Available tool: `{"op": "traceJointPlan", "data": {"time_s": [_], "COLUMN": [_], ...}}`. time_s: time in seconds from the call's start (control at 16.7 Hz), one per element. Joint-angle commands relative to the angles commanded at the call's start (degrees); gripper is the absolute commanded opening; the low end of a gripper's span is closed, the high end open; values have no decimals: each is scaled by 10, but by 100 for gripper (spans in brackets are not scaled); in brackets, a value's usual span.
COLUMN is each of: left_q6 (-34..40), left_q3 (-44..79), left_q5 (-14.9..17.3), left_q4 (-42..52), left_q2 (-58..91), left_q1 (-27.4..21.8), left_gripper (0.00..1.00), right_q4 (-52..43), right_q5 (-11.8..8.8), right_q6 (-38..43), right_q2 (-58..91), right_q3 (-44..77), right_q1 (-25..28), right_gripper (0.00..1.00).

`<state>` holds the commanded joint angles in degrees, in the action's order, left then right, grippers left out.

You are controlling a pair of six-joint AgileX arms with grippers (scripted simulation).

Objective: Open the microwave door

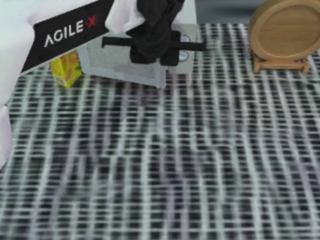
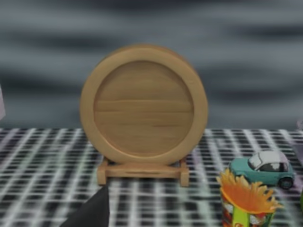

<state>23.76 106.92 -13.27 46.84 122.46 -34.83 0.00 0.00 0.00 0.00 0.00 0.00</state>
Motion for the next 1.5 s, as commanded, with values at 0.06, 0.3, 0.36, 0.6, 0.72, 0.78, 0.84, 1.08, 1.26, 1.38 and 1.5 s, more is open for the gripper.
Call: {"op": "traceJointPlan", "data": {"time_s": [0.06,0.3,0.36,0.6,0.72,0.78,0.84,1.08,1.26,1.38,1.5], "left_q6": [0,-14,-23,-57,-58,-58,-58,-58,-58,-58,-58], "left_q3": [0,-19,-33,-79,-81,-81,-81,-81,-81,-81,-81], "left_q5": [0,6,10,29,30,30,30,30,30,30,30], "left_q4": [0,-12,-18,-40,-41,-41,-41,-41,-41,-41,-41], "left_q2": [0,-14,-23,-51,-52,-52,-52,-52,-52,-52,-52], "left_q1": [0,-1,2,8,8,8,8,8,8,8,8], "left_gripper": [0,0,0,0,0,0,0,0,0,0,0], "right_q4": [0,0,0,0,0,0,0,0,0,0,0], "right_q5": [0,0,0,0,0,0,0,0,0,0,0], "right_q6": [0,0,0,0,0,0,0,0,0,0,0], "right_q2": [0,0,0,0,0,0,0,0,0,0,0], "right_q3": [0,0,0,0,0,0,0,0,0,0,0], "right_q1": [0,0,0,0,0,0,0,0,0,0,0], "right_gripper": [100,100,100,100,100,100,100,100,100,100,100]}}
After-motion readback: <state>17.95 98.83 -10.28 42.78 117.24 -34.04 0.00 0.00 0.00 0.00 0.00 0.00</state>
